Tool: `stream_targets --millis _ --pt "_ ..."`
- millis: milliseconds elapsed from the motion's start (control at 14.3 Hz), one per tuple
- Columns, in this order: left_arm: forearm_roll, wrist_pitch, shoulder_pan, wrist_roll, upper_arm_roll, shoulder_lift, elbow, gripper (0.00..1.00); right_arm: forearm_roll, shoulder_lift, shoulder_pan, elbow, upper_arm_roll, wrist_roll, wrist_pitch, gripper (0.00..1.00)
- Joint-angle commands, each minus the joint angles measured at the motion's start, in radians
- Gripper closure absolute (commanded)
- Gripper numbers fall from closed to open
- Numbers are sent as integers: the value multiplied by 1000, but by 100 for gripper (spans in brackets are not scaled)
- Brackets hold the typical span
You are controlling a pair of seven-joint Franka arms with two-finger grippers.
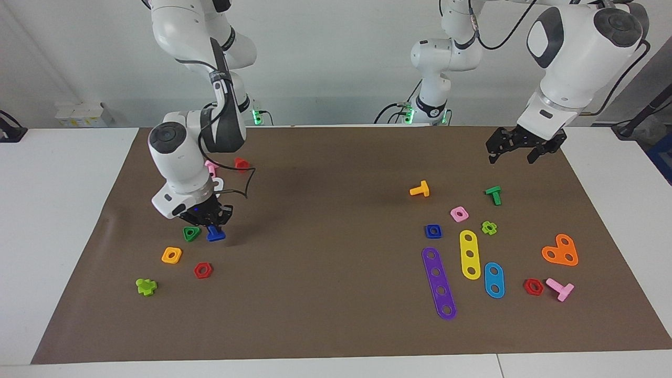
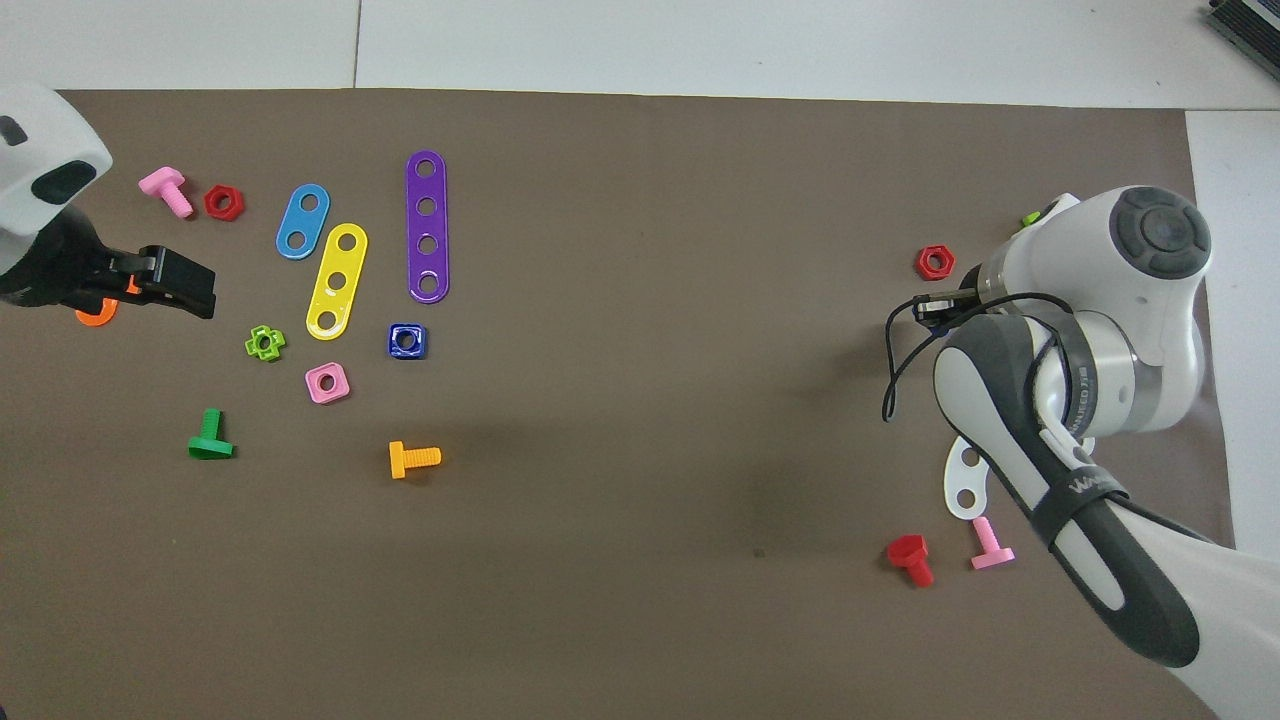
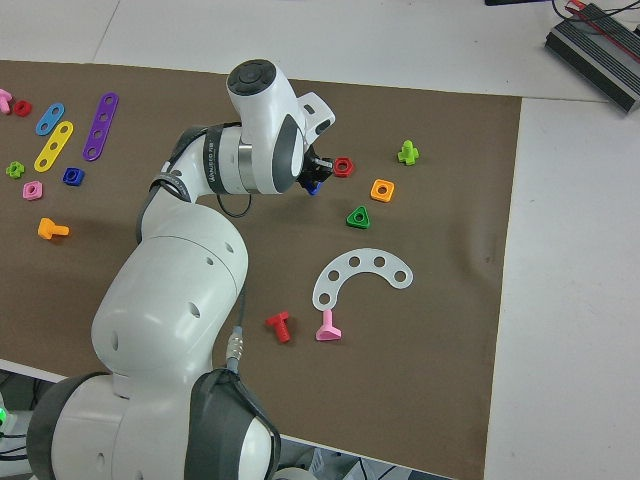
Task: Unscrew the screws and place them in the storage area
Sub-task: 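Carry the blue bolt beside the green triangle and release it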
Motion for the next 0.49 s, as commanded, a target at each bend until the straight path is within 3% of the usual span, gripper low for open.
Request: stream_targets --millis 0,279,349,419 --pt "-19 24 6 8 2 -34 -43 0 26 -63 -21 -163 17 -25 124 100" --pt "-19 24 6 8 2 -34 -43 0 26 -63 -25 -208 16 -25 162 100" --pt "-19 24 6 8 2 -34 -43 0 27 -58 -30 -207 16 -24 165 64" --pt "-19 24 6 8 2 -34 -41 0 27 -57 -32 -204 16 -18 163 1"
